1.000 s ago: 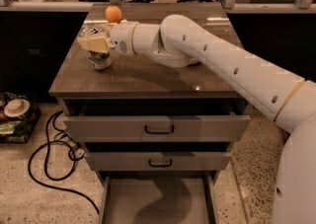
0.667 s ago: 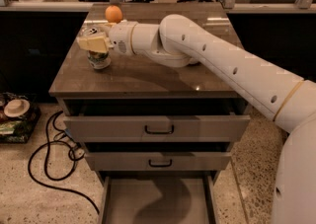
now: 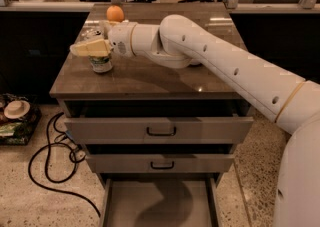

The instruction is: Pick 7up can from bottom drawer and place on counter

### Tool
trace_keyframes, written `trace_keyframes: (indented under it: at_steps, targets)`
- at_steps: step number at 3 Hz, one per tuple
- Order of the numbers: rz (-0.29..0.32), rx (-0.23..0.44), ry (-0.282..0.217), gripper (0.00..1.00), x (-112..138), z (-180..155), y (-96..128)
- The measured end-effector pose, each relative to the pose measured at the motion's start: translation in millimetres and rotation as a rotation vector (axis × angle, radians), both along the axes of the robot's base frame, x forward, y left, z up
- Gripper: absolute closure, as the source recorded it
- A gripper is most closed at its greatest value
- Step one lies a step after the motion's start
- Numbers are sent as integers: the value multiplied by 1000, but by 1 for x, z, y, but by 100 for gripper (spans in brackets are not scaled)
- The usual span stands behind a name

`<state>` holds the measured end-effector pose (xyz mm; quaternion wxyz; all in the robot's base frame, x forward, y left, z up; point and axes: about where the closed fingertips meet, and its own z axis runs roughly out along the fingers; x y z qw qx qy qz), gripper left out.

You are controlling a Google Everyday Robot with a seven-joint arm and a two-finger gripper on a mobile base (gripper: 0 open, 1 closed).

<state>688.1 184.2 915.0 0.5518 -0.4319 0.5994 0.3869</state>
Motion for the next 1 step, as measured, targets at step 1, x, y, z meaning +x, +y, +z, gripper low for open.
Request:
trace_keyframes:
  at_steps: [1]
  targets:
    - [0, 0, 0, 0, 0, 0, 0]
